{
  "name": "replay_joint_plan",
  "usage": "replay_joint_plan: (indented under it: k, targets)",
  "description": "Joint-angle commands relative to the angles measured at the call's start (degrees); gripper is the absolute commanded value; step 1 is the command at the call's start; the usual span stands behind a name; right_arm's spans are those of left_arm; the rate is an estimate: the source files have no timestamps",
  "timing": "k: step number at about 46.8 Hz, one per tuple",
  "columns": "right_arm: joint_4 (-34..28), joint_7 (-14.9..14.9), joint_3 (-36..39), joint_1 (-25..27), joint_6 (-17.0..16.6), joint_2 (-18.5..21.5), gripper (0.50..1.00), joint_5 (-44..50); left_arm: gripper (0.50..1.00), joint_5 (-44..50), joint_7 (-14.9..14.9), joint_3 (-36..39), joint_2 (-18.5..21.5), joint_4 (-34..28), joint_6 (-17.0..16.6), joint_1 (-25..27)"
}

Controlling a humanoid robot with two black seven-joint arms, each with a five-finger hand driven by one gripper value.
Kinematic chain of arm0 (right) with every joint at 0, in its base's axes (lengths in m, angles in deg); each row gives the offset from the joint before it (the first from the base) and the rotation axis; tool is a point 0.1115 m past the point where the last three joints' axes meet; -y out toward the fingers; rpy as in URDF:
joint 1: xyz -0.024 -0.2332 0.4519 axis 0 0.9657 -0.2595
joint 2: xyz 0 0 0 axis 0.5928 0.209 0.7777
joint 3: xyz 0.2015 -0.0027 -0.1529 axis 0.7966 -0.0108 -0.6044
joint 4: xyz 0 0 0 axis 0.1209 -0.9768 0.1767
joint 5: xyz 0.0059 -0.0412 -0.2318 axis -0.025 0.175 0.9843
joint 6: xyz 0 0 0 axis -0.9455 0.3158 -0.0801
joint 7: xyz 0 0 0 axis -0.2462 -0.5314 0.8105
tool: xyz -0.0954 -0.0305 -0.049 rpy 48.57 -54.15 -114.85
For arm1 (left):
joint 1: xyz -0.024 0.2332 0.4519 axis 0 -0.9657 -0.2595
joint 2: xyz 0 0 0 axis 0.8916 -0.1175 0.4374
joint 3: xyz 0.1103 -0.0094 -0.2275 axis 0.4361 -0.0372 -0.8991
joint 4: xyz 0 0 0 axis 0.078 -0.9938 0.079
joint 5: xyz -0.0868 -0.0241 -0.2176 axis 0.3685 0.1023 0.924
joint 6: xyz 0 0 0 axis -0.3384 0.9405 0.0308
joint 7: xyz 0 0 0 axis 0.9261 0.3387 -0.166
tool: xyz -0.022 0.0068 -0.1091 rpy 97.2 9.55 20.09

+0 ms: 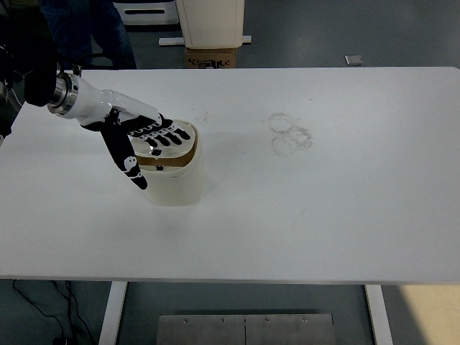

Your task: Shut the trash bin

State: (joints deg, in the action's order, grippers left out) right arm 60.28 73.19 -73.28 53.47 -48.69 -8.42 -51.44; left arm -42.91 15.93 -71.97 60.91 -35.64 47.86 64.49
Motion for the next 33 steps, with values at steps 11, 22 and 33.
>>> replay_joint_plan:
  k: [11, 22, 33]
  targets:
    - [0.0, 0.0, 0.0, 0.0, -0.05, 0.0, 0.991, 0.0, 1.0, 0.0, 0.02, 0.88, 0.07, 0.13, 0.0, -0.1]
    - [0.0, 0.0, 0.0, 0.0, -0.05, 0.0, 0.991, 0.0, 1.0, 0.0, 0.02, 1.85, 0.15, 0.05, 0.0, -0.8]
    - [0.0, 0.0, 0.0, 0.0, 0.04, 0.0, 0.991, 0.0, 1.0, -0.17, 0.02, 2.11, 0.15, 0.05, 0.0, -1.59]
